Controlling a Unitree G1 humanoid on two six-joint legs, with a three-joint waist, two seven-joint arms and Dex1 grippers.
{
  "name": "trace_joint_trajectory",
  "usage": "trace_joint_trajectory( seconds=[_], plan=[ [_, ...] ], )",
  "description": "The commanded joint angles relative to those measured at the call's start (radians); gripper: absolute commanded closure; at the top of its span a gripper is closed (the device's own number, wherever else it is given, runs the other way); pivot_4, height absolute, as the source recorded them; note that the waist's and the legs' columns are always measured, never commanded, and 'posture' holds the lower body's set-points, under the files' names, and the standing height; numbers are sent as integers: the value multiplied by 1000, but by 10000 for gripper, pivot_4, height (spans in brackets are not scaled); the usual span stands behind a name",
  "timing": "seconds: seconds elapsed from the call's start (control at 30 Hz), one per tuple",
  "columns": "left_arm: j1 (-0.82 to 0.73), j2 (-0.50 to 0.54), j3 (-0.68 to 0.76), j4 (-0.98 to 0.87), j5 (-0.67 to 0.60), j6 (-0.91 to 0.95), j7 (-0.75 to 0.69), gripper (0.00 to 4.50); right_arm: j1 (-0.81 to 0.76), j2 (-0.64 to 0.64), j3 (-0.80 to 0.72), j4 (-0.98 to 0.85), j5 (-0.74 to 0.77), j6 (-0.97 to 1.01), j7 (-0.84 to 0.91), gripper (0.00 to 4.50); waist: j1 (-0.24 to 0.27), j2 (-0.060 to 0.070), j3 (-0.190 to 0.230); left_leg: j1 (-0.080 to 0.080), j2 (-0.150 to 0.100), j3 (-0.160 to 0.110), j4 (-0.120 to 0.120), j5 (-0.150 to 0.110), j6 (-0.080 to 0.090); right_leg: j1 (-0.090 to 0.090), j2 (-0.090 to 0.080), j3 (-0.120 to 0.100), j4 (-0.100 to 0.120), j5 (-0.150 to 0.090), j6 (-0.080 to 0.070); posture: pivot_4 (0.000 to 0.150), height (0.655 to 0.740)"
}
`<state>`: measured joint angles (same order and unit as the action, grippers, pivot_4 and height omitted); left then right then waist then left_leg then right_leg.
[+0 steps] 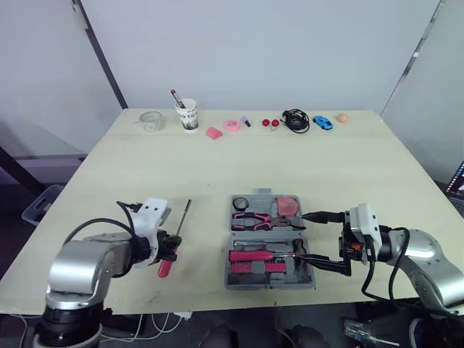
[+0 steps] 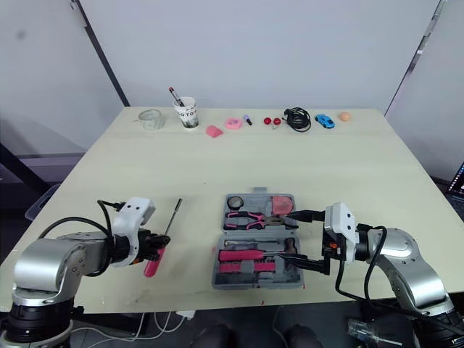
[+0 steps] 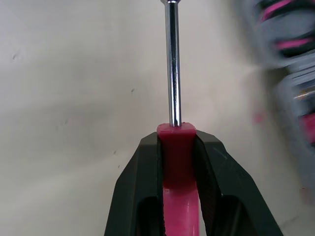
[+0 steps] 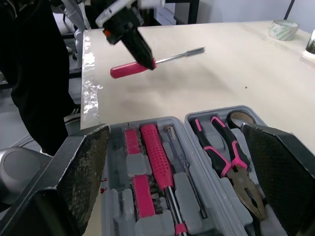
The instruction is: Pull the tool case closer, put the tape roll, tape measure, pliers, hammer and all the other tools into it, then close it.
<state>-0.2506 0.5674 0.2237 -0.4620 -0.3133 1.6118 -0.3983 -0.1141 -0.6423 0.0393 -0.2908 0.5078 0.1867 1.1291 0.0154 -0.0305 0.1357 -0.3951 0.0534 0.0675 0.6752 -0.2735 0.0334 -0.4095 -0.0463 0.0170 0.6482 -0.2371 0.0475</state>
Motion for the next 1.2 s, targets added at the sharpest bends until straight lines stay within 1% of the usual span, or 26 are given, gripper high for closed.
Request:
trace_joint_trajectory(
  seconds=[0.03,0.07,0.1,0.13,0.2,0.23,0.3,0.4,0.6,0.73,0.8,0.87,0.9,1.03,1.13,1.2],
  plan=[
    [-22,-30,12,16,11,3,55,20746,2,-2,-34,0,14,-25,9,0,-1,-2,0,0,0,0,0,0,0,0,0,0,0,0,0,1500,7400],
    [-26,-49,18,26,3,3,66,18384,4,-1,-34,5,12,-31,11,0,-1,-1,-1,0,0,0,0,0,0,0,0,0,0,0,0,1500,7400],
    [-29,-60,14,32,-3,3,73,14701,6,1,-32,10,8,-38,13,0,0,-1,-1,0,0,-1,0,0,0,0,0,0,0,0,0,1500,7400],
    [-31,-61,3,35,-6,3,79,9950,6,3,-30,13,5,-43,13,0,-1,-1,-1,0,0,-1,0,0,0,0,0,0,0,0,0,1500,7400],
    [-40,-73,-15,45,6,0,97,1815,6,8,-23,18,0,-52,12,0,-3,-1,-1,0,0,-1,0,0,0,0,0,0,0,0,0,1500,7400],
    [-41,-73,-23,47,14,-6,106,201,6,10,-20,17,-1,-55,11,0,-4,-1,-1,0,0,-2,0,0,0,0,0,0,0,0,0,1500,7400],
    [-43,-96,-2,46,16,-1,119,201,7,12,-19,14,-2,-56,9,0,-5,-1,-1,0,0,-2,0,0,0,0,0,0,0,0,0,1500,7400],
    [-20,-80,-6,17,18,-33,123,201,15,8,-22,13,-7,-60,9,0,-4,-1,-1,0,0,-2,0,0,0,0,0,0,0,0,0,1500,7400],
    [68,-97,7,-48,34,-160,145,201,14,7,-25,14,-13,-60,7,0,-4,-1,-1,0,0,-2,0,0,0,0,-1,0,0,0,0,1500,7400],
    [160,-145,3,-65,44,-312,162,201,11,10,-21,11,-15,-54,2,0,-3,-1,-1,0,0,-1,0,0,0,0,-2,0,0,0,0,1500,7400],
    [204,-146,-32,-55,69,-437,158,201,8,11,-19,10,-16,-52,1,0,-1,-1,-1,0,0,-1,0,0,0,0,-2,0,0,0,-1,1500,7400],
    [245,-154,-57,-44,81,-485,164,201,4,11,-17,10,-18,-51,2,0,0,-1,-1,0,0,-1,0,0,0,0,-2,0,0,-1,-3,1500,7400],
    [263,-173,-59,-33,75,-524,160,201,2,10,-16,11,-20,-52,4,0,-1,-1,-1,0,0,-1,0,0,0,0,-3,0,-1,-2,-4,1500,7400],
    [303,-202,-69,19,105,-633,183,201,0,4,-16,7,-25,-51,8,0,-1,-1,-1,0,0,0,0,0,0,0,-3,0,-1,-2,-4,1500,7400],
    [328,-210,-64,23,108,-657,189,7653,2,5,-21,5,-24,-50,5,0,-2,0,-1,0,0,0,0,0,0,0,-3,0,-1,-2,-4,1500,7400],
    [347,-218,-66,23,109,-672,190,17620,4,5,-21,9,-28,-55,6,0,-2,0,-1,0,0,0,0,0,0,0,-3,0,-1,-2,-4,1500,7400]
  ],
)
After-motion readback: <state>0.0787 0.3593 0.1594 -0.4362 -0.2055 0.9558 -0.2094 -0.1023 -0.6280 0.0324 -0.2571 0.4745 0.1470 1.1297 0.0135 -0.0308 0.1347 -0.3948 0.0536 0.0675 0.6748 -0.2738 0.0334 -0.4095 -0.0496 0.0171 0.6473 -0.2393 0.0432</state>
